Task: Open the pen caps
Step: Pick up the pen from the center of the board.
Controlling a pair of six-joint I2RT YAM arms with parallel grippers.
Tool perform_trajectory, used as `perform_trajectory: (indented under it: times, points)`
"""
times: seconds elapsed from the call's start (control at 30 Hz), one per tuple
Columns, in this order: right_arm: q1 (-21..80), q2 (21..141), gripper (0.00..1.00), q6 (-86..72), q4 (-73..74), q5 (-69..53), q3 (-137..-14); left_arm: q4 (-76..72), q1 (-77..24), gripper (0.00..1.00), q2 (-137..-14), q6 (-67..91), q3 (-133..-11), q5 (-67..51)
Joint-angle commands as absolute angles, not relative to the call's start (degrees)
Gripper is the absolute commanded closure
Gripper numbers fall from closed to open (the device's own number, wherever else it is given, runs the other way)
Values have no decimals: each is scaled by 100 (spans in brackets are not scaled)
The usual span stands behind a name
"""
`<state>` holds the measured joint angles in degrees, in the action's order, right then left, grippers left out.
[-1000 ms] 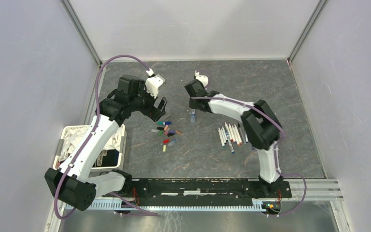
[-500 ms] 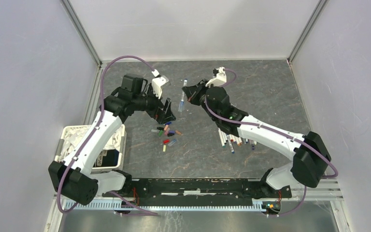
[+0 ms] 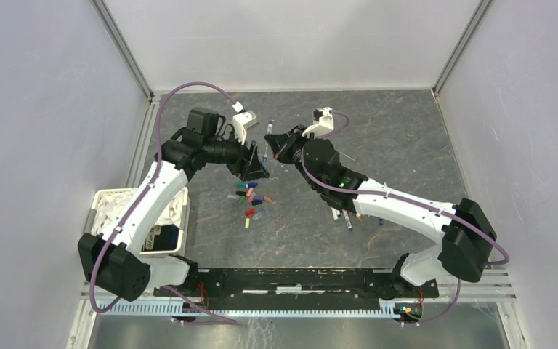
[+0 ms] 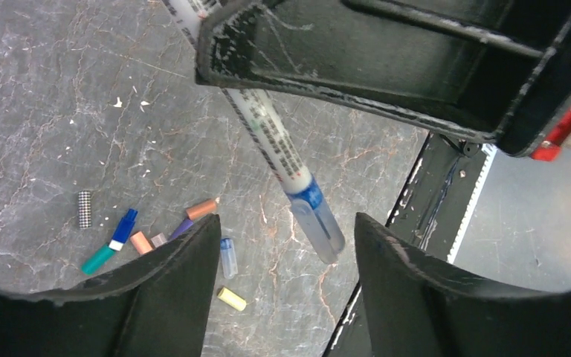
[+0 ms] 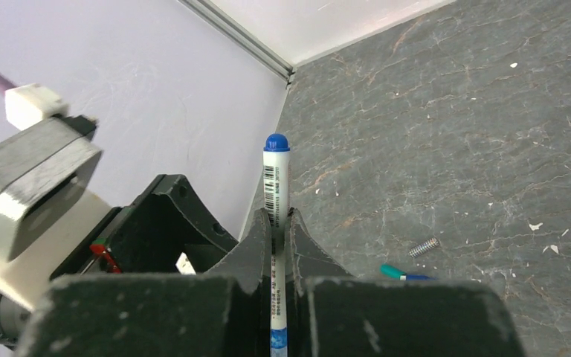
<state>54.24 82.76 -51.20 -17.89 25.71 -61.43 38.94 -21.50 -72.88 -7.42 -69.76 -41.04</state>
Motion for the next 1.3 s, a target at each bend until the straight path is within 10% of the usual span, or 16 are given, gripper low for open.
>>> perform_trajectory:
  times: [0.0,0.43,0.6,0.93,1.27]
  points:
    - [5530,8024,100,-5138,-2082,2910,-6049,3627,-2156,38,-7331,-575,-7103,-4085]
    - [5625,7871,100,-5227,-2083,3063,-5836,3246,-2160,96,-7035,-538,-6978,-3993]
    - [5599,7794,100,-5241,-1691,2930,-5816,3557,-2160,98,-6982,-1173,-7002,-3913]
    - [4094,7168,40,-4277,-660,-507,-5481,5124,-2192,98,-6592,-4669,-6531,-2737]
    - [3506,8137,34,-3581,-204,-4232,-5856,5971,-3113,98,-6203,-6002,-6072,-1981]
